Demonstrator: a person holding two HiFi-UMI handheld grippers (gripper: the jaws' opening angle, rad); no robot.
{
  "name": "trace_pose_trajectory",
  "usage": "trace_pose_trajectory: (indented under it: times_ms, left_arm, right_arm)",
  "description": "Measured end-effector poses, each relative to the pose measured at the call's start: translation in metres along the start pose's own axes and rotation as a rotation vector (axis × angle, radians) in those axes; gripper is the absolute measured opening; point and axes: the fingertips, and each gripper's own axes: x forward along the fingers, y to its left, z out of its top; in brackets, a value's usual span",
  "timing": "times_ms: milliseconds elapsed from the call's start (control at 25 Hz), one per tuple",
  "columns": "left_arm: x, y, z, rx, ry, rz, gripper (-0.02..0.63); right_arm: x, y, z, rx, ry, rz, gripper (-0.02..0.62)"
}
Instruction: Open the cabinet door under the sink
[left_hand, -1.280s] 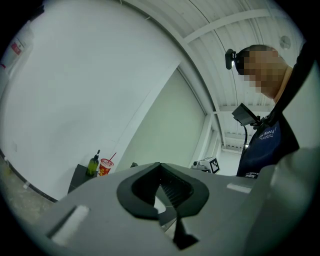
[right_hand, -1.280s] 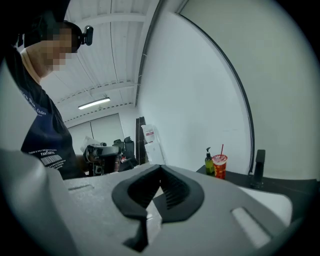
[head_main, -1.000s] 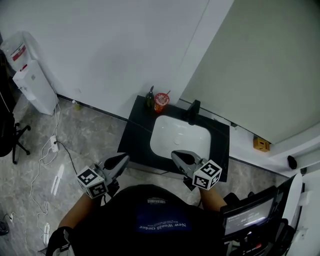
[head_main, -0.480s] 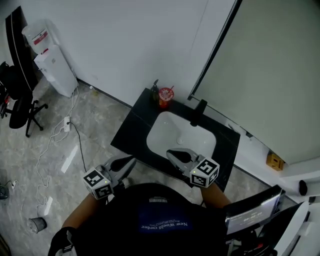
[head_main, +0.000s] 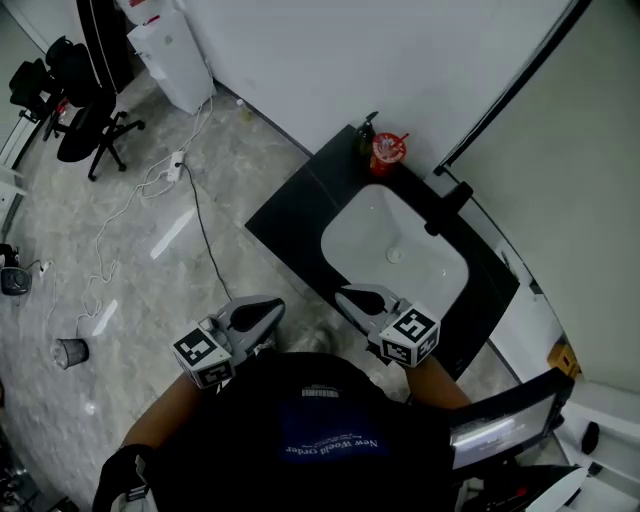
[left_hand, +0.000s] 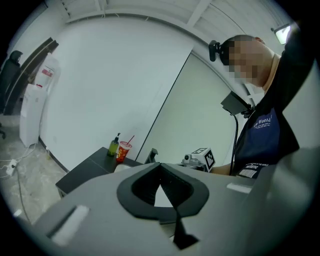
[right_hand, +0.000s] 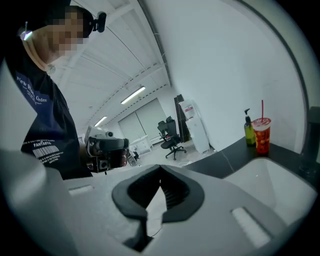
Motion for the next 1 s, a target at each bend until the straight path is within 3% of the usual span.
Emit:
trace_pose_trajectory:
  times_ms: [160,320,720,1000]
  left_arm:
    - [-0.014,0.021,-0.026,-0.04,0.002,0.067,0.0]
    - [-0.026,0.04,-0.047,-0.054,-0.002,0.079,0.0]
    - [-0.056,0.1,-0.112,-0.076,0.05,0.029,0.0]
    - [-0.078,0.126,-0.177,-0.112,0.07,-0.024,0.0]
  right_arm:
    - [0.028,0.011,-0.028,-0.007,0.085,0.046,0.002]
    - [0.056,0.022,-0.052,-0.022,0.16,0.062,0.003]
    - [0.129,0.03,-0.11,-0.083,0.279,0.017,0.01]
    - [0.173,0.023,-0.177,-0.187,0.367,-0.085,0.089]
